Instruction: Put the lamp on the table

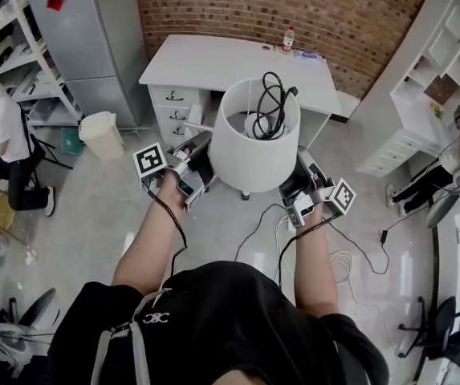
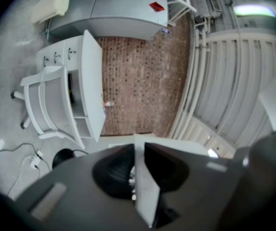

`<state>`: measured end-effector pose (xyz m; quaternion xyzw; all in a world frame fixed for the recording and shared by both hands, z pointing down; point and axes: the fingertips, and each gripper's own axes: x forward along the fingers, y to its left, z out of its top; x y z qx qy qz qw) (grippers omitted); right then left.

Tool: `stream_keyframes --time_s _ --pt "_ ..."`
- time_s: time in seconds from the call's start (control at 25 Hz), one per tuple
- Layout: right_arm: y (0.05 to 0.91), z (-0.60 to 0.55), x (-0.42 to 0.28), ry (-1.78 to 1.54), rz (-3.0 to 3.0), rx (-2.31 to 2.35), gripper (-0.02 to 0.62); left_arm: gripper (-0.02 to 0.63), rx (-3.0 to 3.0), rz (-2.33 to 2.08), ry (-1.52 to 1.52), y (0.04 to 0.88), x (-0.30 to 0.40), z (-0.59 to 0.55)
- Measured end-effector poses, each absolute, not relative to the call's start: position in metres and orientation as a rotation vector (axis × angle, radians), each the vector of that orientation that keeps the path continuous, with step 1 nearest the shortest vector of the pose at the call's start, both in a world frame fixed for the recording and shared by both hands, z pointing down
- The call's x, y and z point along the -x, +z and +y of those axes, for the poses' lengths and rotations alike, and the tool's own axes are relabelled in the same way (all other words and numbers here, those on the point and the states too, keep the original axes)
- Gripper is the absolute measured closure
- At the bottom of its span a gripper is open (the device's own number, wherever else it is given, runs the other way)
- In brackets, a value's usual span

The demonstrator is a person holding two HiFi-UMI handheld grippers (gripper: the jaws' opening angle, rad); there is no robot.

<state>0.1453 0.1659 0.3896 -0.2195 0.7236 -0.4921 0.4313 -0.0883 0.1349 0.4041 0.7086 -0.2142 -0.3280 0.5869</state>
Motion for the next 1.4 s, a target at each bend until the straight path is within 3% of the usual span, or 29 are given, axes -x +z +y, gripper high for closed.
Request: stream_keyframes --time_s 0.72,1.4 --pt "0.363 0.096 -0.086 -1.182 1.792 0.501 0.525 0.545 -1.688 -0.481 -0.802 0.377 0.147 0.063" --pt "0.347 -0.052 -0.112 -1.163 1.776 0.452 0.525 0.545 -1.687 -0.501 -0.846 0.364 0.122 -0.077"
